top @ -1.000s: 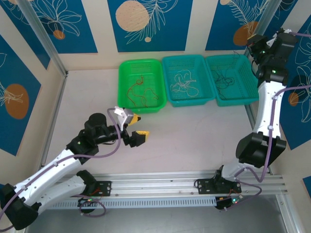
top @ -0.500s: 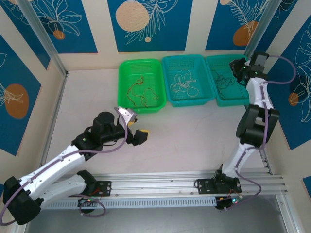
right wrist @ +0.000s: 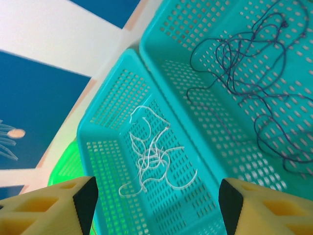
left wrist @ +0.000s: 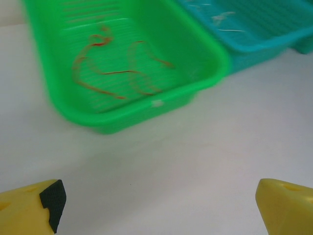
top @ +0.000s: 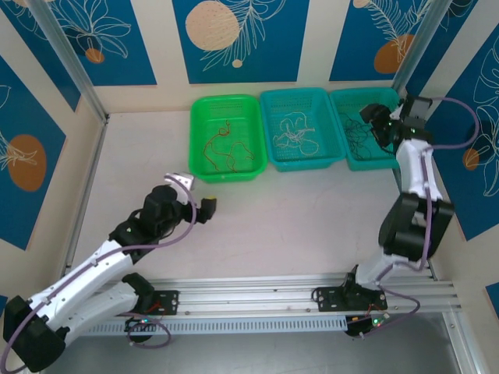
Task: Untangle the cables
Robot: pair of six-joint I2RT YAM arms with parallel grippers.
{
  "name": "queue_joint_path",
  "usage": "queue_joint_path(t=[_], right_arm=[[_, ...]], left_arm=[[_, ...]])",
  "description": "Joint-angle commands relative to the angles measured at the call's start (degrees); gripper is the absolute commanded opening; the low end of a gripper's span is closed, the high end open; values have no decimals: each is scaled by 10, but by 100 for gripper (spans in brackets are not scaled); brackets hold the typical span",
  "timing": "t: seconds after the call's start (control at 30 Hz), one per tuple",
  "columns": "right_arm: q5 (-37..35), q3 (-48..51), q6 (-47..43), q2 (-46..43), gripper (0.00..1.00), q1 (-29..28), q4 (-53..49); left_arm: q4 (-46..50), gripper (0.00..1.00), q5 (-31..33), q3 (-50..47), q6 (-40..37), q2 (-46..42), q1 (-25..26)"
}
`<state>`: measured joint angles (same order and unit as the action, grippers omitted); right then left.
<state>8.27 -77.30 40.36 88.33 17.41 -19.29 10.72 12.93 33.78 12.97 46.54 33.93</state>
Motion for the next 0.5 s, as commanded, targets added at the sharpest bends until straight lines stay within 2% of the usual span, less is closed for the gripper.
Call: queue_joint_path(t=[0.0, 0.1, 0.2, 0.33, 0.47], right_arm=[[-65, 135, -49, -108, 68, -18, 49], [-182, 288, -111, -218, 67, -81, 135], [-271, 415, -180, -257, 67, -129, 258], [-284, 502, -264, -207, 67, -165, 402], [-272, 533, -278, -107, 68, -171, 553]], left_arm=[[-40, 100, 79, -41, -6, -27, -60], [-76, 100, 135, -81, -38, -40, -99], [-154, 100, 178, -131, -96, -35, -115], [-263, 100, 204, -181, -154, 5, -129], [-352, 100, 152, -199, -166, 75, -174]])
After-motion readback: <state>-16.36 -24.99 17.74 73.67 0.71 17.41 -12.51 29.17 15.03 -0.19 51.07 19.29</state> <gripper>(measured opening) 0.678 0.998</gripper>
